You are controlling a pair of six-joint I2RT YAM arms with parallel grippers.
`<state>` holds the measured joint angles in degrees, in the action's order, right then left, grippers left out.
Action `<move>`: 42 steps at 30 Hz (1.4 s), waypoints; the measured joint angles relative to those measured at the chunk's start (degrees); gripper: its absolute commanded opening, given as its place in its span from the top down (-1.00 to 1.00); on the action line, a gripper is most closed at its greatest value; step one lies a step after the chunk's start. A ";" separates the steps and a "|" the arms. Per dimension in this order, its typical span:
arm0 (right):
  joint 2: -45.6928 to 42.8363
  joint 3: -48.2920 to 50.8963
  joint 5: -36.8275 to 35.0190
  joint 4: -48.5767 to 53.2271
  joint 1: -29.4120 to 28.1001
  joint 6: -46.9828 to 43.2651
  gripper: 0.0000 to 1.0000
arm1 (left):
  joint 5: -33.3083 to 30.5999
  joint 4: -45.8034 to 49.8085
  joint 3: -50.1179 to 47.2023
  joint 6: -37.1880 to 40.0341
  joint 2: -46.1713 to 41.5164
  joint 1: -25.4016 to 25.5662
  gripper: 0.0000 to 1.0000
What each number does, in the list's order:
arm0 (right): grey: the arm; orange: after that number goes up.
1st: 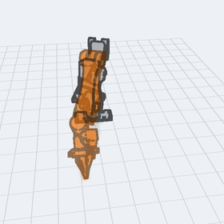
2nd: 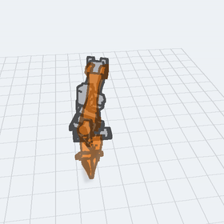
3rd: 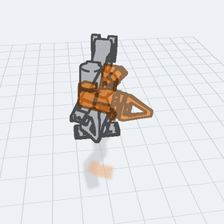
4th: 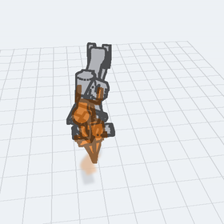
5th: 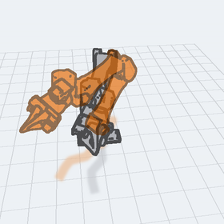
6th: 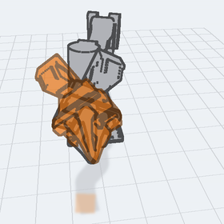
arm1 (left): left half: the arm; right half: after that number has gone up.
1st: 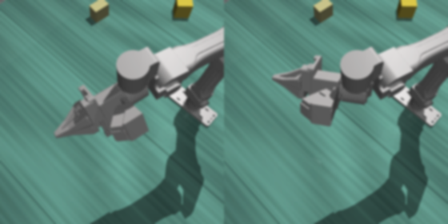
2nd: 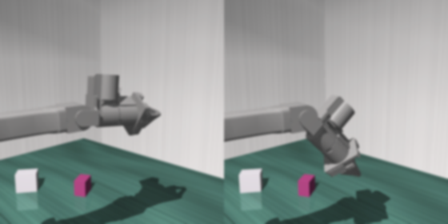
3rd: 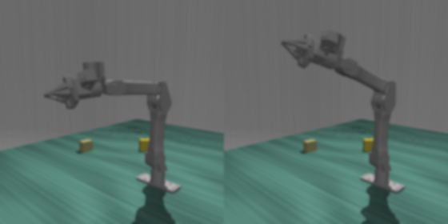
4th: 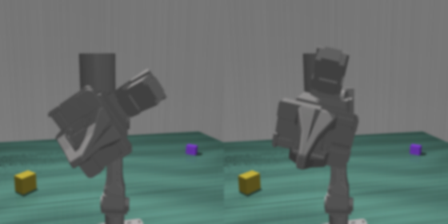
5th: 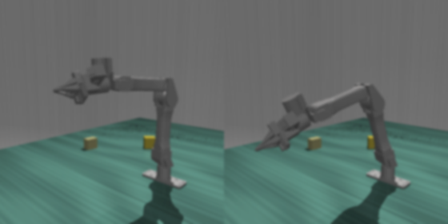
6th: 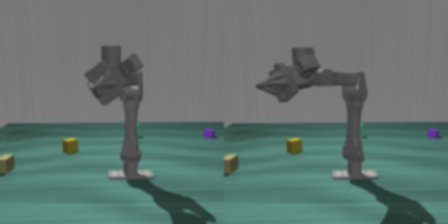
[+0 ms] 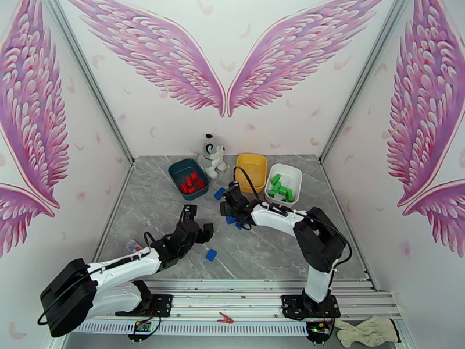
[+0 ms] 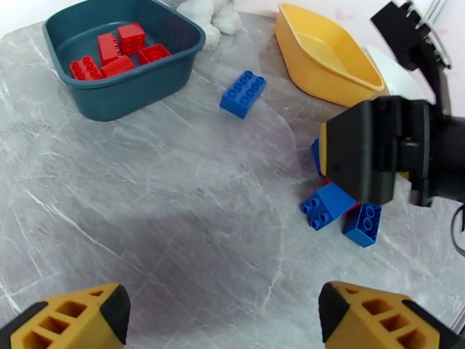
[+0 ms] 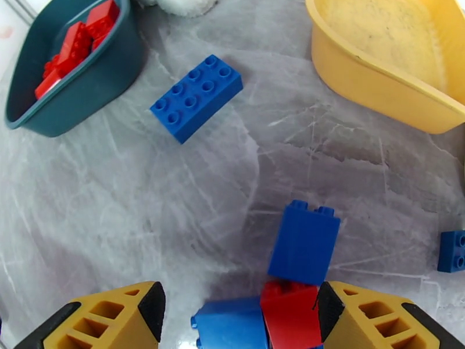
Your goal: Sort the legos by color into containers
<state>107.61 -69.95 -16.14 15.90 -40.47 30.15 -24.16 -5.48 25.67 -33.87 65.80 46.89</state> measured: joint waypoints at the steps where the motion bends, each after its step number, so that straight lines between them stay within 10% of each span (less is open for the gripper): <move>1: 0.72 -0.48 -0.35 0.57 0.20 0.09 -0.50 | -0.48 -0.37 -0.63 -0.28 -1.01 0.04 -0.85; 17: 5.18 -0.04 -0.87 -0.07 2.23 1.25 -0.42 | -2.21 -4.13 -3.26 -2.38 0.35 0.04 -0.85; 42: -0.20 6.14 1.77 -2.67 2.08 0.39 0.25 | 0.20 -8.11 -2.93 -2.75 5.99 -0.28 -0.86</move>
<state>107.42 -63.81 -14.37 13.23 -38.39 30.55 -23.97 -13.58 22.74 -36.62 71.79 46.61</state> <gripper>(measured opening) 0.393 0.928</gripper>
